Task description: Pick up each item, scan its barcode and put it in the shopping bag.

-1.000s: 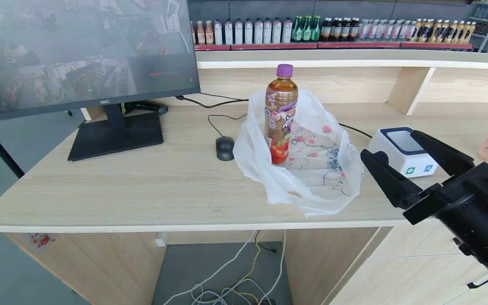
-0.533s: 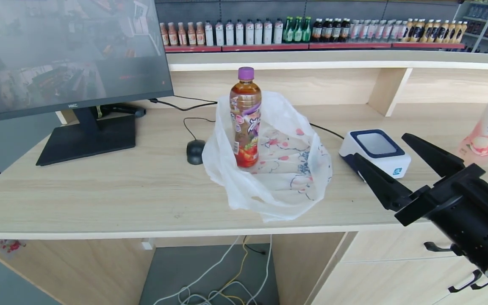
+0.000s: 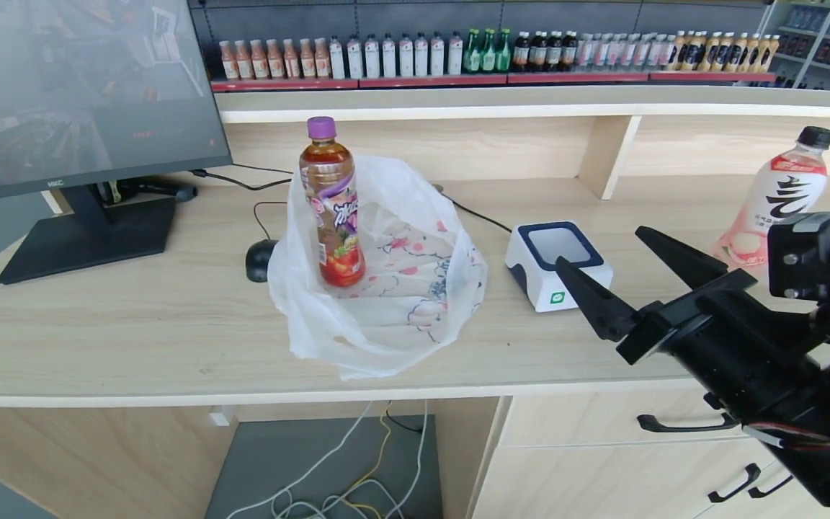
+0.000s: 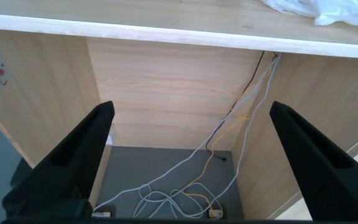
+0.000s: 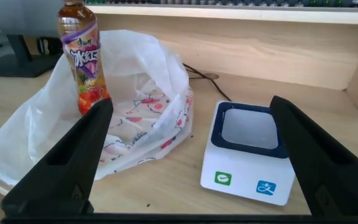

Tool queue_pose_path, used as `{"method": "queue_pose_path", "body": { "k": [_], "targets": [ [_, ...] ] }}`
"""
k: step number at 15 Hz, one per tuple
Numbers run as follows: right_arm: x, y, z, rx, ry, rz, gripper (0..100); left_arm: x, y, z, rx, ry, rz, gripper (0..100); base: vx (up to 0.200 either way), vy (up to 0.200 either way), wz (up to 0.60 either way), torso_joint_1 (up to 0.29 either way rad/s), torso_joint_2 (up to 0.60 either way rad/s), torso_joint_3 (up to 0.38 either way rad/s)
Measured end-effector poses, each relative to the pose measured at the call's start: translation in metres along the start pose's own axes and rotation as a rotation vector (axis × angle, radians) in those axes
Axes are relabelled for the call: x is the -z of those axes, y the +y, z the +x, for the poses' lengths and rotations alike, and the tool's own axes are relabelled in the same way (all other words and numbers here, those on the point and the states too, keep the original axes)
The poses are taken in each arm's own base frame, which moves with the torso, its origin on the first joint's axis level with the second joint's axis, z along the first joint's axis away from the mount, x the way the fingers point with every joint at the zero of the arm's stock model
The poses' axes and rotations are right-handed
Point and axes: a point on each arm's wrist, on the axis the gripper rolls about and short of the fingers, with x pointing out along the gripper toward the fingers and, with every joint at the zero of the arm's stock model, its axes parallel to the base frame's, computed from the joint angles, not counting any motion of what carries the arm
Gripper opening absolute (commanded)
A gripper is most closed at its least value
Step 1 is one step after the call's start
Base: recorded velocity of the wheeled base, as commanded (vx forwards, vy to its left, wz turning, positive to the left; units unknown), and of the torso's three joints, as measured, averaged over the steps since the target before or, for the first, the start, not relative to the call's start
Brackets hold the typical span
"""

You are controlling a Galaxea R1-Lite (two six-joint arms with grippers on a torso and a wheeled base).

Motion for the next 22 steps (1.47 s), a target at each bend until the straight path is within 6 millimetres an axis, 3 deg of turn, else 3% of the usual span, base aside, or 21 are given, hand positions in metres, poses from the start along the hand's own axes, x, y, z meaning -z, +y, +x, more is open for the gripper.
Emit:
{"method": "queue_pose_path", "body": {
  "k": [17, 22],
  "targets": [
    [0.0068, 0.0022, 0.0091, 0.001, 0.014, -0.007, 100, 0.0000, 0.0000, 0.0000, 0.000, 0.000, 0.000, 100, 0.000, -0.200, 0.00, 0.001, 0.00, 0.002],
    [0.0071, 0.0022, 0.0088, 0.000, 0.016, -0.004, 100, 0.0001, 0.0000, 0.0000, 0.001, 0.001, 0.007, 100, 0.000, 0.000, 0.00, 0.000, 0.00, 0.000]
  ]
}}
